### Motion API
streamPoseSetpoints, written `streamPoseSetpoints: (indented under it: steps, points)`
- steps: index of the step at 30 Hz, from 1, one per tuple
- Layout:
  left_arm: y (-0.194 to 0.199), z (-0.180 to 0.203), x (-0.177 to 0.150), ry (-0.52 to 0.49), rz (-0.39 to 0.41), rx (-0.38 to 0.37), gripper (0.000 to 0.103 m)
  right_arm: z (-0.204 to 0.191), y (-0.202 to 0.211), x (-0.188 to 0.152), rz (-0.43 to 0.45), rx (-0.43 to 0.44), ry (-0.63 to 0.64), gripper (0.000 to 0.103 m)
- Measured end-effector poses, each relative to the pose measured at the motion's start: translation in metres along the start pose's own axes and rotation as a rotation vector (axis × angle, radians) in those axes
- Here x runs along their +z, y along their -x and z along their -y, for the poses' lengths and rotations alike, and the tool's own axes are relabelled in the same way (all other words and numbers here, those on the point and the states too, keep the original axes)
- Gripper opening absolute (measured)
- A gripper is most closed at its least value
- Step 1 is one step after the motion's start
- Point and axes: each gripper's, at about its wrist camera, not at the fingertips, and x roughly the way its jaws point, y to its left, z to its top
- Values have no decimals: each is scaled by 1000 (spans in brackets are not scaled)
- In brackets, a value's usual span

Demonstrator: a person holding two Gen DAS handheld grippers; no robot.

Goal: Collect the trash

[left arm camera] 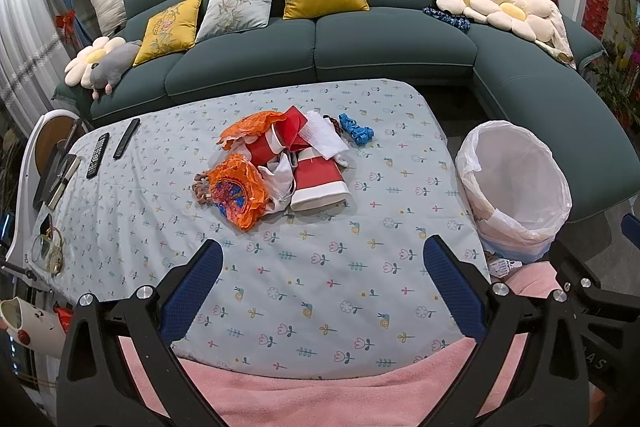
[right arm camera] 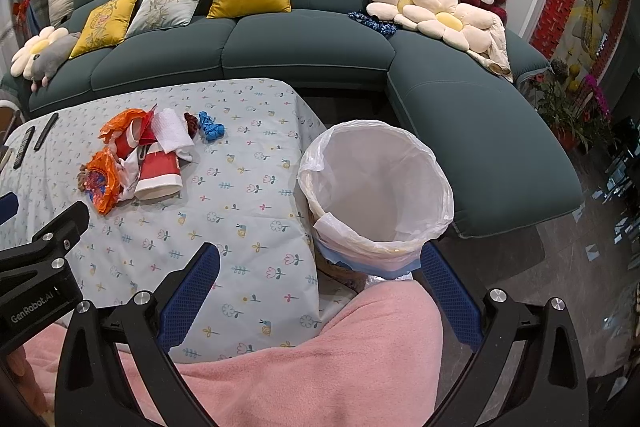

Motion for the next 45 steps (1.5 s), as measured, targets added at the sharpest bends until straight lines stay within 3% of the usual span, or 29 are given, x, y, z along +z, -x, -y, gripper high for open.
streamPoseSetpoints:
  steps: [45]
  points:
    - [-1, -2, -3, 6, -7, 0, 95, -4, 3, 0, 1, -1, 3, 96]
